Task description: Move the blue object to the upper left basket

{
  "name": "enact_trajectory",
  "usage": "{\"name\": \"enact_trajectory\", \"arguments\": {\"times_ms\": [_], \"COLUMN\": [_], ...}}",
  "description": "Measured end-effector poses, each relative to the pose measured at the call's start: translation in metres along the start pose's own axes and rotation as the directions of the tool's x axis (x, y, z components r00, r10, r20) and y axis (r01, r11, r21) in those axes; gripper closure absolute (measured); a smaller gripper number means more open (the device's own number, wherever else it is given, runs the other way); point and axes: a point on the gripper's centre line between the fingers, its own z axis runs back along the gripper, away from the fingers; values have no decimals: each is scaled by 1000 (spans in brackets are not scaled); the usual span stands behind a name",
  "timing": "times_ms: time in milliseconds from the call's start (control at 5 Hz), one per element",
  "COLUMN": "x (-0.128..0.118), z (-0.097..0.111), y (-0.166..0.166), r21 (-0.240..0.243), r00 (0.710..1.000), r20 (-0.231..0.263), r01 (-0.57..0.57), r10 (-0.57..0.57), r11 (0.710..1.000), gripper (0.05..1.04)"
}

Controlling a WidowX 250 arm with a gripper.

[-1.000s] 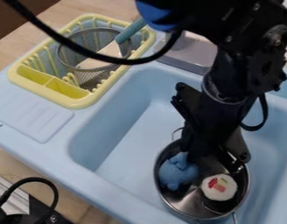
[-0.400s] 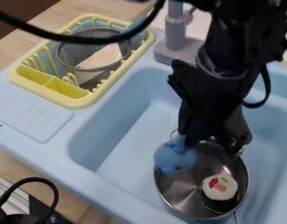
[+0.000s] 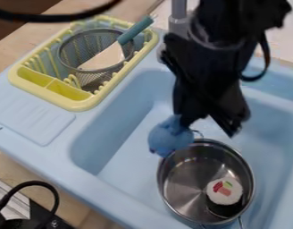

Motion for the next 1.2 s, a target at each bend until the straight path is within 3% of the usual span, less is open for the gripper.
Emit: {"name": "enact_trajectory", "arguments": {"times_ms": [400,600,1200], "x": [-7,-9,-5], "z": [2,-1,-19], "y": [36,71,158], "r21": [26,29,15], "r00": [997,985,932], "r20": [-7,6,-17], "r01": [-82,-174,-363], "r10": [82,174,363], "r11": [996,984,932], "gripper": [1029,1029,1029]}}
